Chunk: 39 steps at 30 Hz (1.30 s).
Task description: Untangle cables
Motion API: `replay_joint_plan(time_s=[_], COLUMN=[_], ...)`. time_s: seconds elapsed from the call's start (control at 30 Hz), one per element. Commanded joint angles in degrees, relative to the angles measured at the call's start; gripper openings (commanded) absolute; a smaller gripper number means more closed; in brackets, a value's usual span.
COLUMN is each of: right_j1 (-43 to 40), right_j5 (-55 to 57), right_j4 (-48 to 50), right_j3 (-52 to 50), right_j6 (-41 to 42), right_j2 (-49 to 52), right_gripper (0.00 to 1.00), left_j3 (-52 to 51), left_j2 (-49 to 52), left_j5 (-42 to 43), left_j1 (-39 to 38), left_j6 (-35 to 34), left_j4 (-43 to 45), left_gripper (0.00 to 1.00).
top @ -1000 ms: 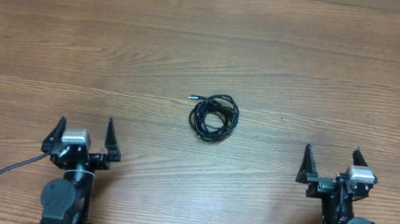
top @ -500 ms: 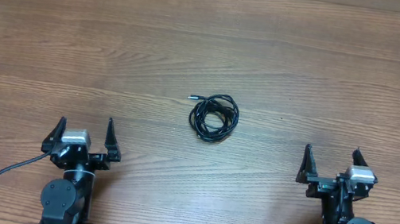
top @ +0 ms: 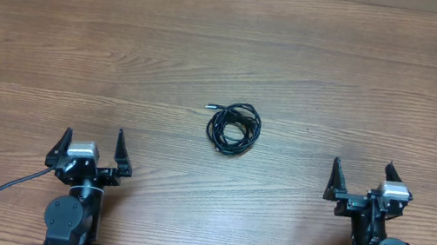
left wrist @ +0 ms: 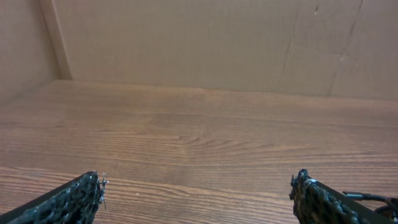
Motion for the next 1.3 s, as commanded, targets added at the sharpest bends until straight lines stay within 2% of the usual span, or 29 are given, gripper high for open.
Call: replay_joint_plan(time_s=[0.0, 0.43, 0.5, 0.57, 0.6, 0.63, 0.67, 0.77, 0.87, 0.97, 1.13, 1.27], right_j1=[0.44, 0.44, 0.44, 0.44, 0.44, 0.44, 0.44, 0.44, 0.44, 0.44, 0.44, 0.44], right_j5=[0.13, 0.13, 0.13, 0.13, 0.13, 0.13, 0.13, 0.13, 0.13, 0.13, 0.13, 0.13], right_j4=[0.37, 0.37, 0.37, 0.37, 0.37, 0.37, 0.37, 0.37, 0.37, 0.37, 0.37, 0.37], right_j3=[-0.59, -0.59, -0.59, -0.59, -0.59, -0.59, -0.59, -0.59, -0.59, -0.59, -0.59, -0.59], right_j6=[0.20, 0.20, 0.20, 0.20, 0.20, 0.20, 0.20, 0.20, 0.20, 0.20, 0.20, 0.20], right_j2=[0.17, 0.17, 0.17, 0.17, 0.17, 0.17, 0.17, 0.17, 0.17, 0.17, 0.17, 0.17], right_gripper=[1.00, 1.00, 1.00, 1.00, 1.00, 1.00, 1.00, 1.00, 1.00, 1.00, 1.00, 1.00], left_j3=[-0.24, -0.24, -0.24, -0.22, -0.22, -0.22, -0.22, -0.22, -0.22, -0.22, -0.22, -0.24], left_j2=[-0.11, -0.11, -0.11, -0.11, -0.11, -0.11, -0.11, -0.11, -0.11, -0.11, -0.11, -0.11], left_j5=[-1.16, -1.11, 7.93, 20.61, 28.39, 38.73, 40.50, 38.40, 33.81, 30.69, 30.10, 29.16], left_j1=[-0.37, -0.37, -0.37, -0.42, -0.42, -0.42, -0.42, -0.37, -0.37, -0.37, -0.37, -0.37], left_j6=[1.29, 1.20, -6.43, -17.03, -24.55, -35.85, -39.67, -47.39, -51.87, -52.78, -52.76, -52.76], left_j4=[0.22, 0.26, 0.42, 0.87, 1.55, 2.25, 2.62, 3.13, 4.63, 5.60, 4.87, 1.49], left_gripper=[0.99, 1.00, 0.99, 1.00, 0.99, 1.00, 0.99, 1.00, 0.99, 0.99, 0.99, 0.99])
